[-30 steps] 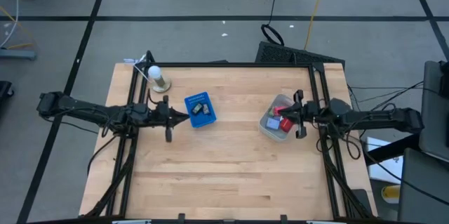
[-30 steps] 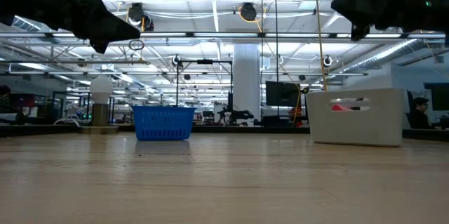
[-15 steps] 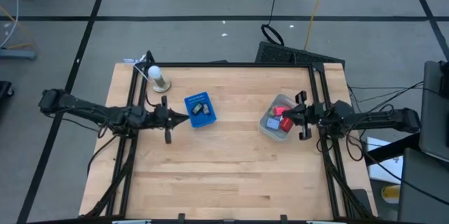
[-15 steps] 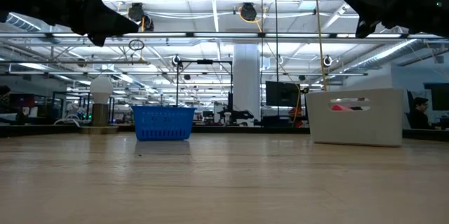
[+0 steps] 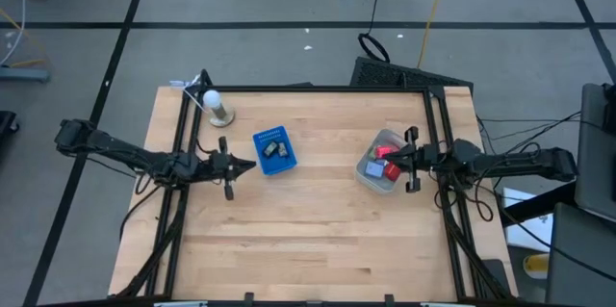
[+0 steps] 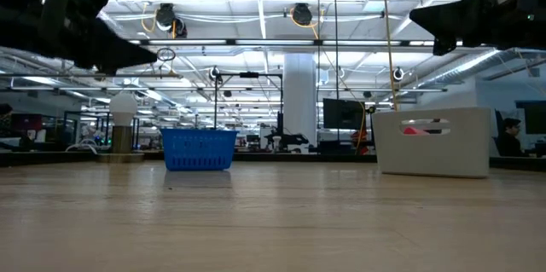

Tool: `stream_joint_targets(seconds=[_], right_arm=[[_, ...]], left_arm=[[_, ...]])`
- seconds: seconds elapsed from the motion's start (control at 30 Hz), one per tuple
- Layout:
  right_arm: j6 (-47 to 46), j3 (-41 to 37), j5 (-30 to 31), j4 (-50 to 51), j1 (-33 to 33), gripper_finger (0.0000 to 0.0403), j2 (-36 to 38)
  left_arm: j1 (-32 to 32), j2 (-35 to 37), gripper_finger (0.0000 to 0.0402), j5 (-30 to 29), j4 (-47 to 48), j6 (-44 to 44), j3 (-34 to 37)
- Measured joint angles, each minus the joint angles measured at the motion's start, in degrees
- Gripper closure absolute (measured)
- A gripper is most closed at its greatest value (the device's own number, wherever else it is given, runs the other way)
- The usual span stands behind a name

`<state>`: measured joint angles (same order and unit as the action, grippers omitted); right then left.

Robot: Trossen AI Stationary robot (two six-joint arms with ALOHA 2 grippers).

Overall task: Pick & Place Office items
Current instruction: Return to Home Position

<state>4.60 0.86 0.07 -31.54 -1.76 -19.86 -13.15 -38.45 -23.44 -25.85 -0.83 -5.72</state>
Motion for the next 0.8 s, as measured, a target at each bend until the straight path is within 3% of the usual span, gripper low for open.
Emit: stream_joint_targets(seconds=[0.1, 0.37, 0.47, 0.8], right_arm=[[-0.4, 0.0, 0.1, 0.8, 0.0, 0.0402, 0.0], [0.0, 0.0, 0.5, 0.9, 0.0, 0.0402, 0.0], [-0.6, 0.0, 4.1, 1.0, 0.0, 0.0402, 0.5], [0.3, 0.0, 1.9, 5.7, -0.1, 0.0402, 4.7]], left_arm=[[0.0, 0.2, 0.0378, -0.4, -6.5, -0.7, 4.6], [0.0, 4.2, 0.0378, -2.4, -3.0, -2.8, 4.8], [0.0, 8.6, 0.0378, -2.6, -1.2, -4.8, 4.8], [0.0, 31.9, 0.0378, -2.7, 27.0, -6.2, 1.9]])
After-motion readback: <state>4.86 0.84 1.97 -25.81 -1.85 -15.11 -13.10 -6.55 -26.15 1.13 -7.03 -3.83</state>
